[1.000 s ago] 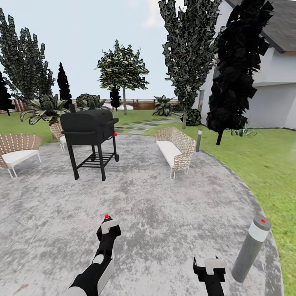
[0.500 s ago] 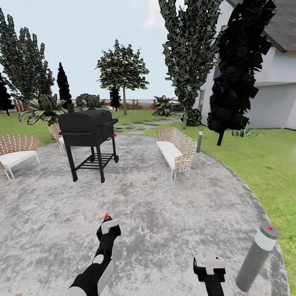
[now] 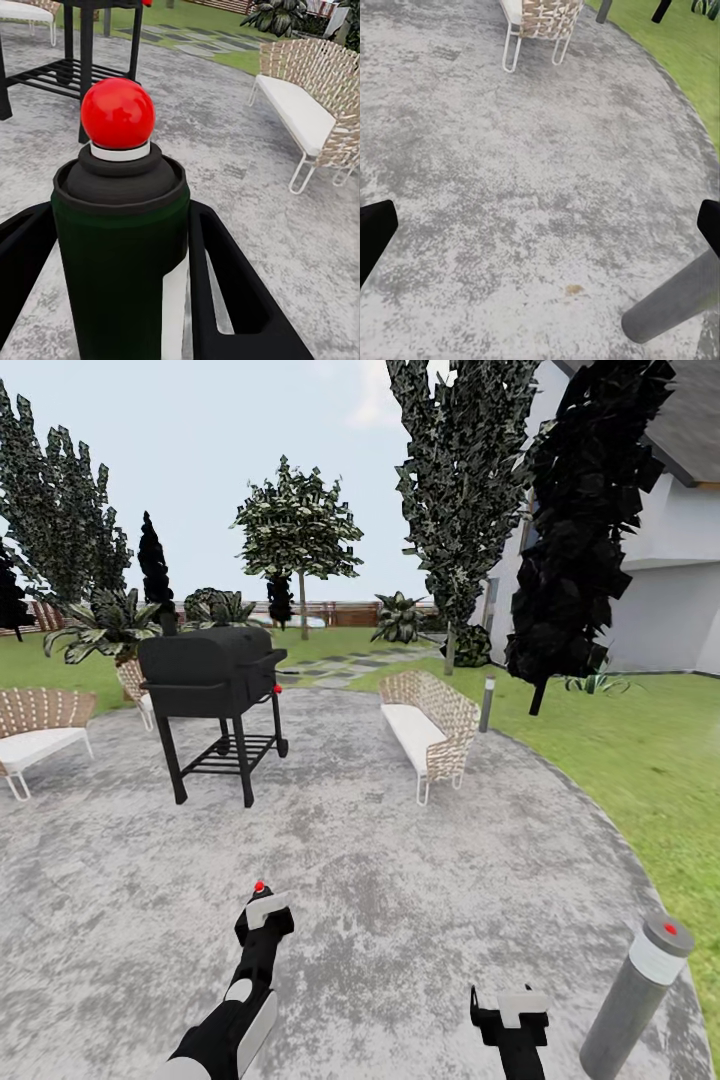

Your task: In the garden, pick up the pesticide atomizer on the floor and spray pesticide onto both trees until each tree trunk is fully covered.

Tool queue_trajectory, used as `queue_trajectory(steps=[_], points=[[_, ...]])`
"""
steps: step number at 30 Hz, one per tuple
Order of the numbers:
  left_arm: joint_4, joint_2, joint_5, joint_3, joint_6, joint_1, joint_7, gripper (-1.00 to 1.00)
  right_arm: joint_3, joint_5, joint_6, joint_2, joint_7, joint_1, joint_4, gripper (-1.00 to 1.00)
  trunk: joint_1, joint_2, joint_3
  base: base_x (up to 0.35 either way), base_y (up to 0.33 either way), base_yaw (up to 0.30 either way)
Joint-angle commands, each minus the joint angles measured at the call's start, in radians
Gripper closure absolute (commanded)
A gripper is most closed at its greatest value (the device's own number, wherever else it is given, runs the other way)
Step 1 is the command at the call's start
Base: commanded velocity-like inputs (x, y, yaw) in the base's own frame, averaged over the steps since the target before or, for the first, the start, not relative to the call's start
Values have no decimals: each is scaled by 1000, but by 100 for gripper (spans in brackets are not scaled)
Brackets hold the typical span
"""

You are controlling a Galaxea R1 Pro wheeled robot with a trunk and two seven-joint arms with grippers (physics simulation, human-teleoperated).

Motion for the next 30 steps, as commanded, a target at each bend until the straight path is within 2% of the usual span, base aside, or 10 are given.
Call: queue_trajectory(steps=[1, 12, 30], points=[[0, 0, 0, 0, 0, 0, 0, 100, 0, 0, 0, 0, 0, 0, 0, -100, 0, 0, 0, 154, 0, 0], [0, 0, 0, 0, 0, 0, 0, 100, 0, 0, 0, 0, 0, 0, 2, -100, 0, 0, 0, 152, 39, 0], [0, 0, 0, 0, 0, 0, 0, 100, 0, 0, 0, 0, 0, 0, 2, -100, 0, 0, 0, 163, 118, 0]])
